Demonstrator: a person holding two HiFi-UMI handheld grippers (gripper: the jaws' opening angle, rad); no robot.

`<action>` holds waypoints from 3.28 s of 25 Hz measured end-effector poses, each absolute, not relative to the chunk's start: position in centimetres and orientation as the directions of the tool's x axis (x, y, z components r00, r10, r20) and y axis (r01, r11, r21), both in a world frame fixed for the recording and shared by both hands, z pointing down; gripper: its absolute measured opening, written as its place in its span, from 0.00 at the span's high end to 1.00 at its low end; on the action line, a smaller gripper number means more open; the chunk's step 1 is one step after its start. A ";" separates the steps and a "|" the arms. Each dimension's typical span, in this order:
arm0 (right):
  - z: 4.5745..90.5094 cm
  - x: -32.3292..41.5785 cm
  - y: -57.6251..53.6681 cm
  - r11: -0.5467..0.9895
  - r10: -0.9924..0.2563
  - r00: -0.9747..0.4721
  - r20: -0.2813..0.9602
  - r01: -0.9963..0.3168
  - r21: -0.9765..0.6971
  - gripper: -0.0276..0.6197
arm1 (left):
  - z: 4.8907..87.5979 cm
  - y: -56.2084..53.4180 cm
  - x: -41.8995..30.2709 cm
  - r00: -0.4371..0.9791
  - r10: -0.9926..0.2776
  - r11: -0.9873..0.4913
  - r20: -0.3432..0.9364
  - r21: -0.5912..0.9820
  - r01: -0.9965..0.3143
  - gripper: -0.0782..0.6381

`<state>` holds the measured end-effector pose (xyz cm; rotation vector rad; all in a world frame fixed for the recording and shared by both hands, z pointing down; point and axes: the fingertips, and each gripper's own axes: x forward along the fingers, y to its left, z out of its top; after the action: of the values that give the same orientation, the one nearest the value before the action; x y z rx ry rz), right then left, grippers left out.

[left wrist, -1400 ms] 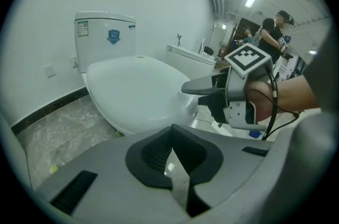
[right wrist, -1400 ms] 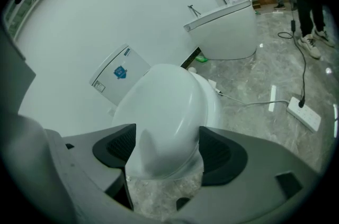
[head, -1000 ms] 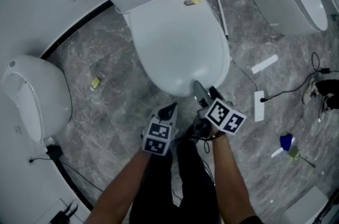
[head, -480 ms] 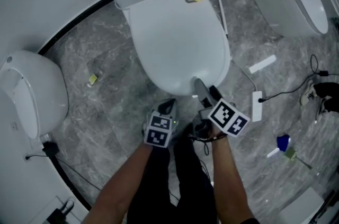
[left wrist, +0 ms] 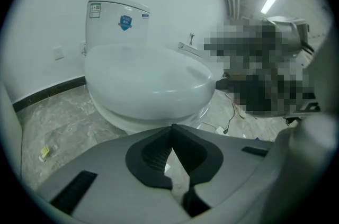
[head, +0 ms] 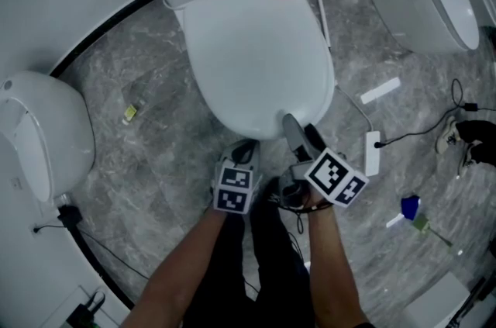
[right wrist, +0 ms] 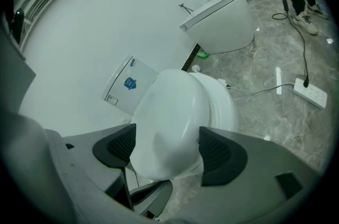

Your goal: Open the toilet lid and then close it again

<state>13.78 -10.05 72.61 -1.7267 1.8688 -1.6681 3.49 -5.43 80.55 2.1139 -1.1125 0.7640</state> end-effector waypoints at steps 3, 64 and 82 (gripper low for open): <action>72.1 13.6 -10.1 -0.231 -0.748 -0.360 0.557 -0.646 -0.728 0.38 | 79.6 -6.1 3.4 0.476 -0.523 -0.440 0.707 0.254 -0.861 0.88; 48.8 6.7 -24.3 0.339 -0.659 -0.446 0.606 -0.895 -0.290 0.94 | 48.7 -25.1 -2.3 0.464 -0.715 -0.428 0.523 0.198 -0.882 0.88; 43.9 5.5 -32.2 0.291 -0.705 -0.401 0.585 -0.916 -0.277 0.94 | 45.8 -34.9 -4.7 0.484 -0.684 -0.467 0.545 0.182 -0.865 0.88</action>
<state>5.48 -32.22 43.93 -1.8411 2.7867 -1.0487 -4.67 -34.92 45.78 2.2981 -1.2855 0.5598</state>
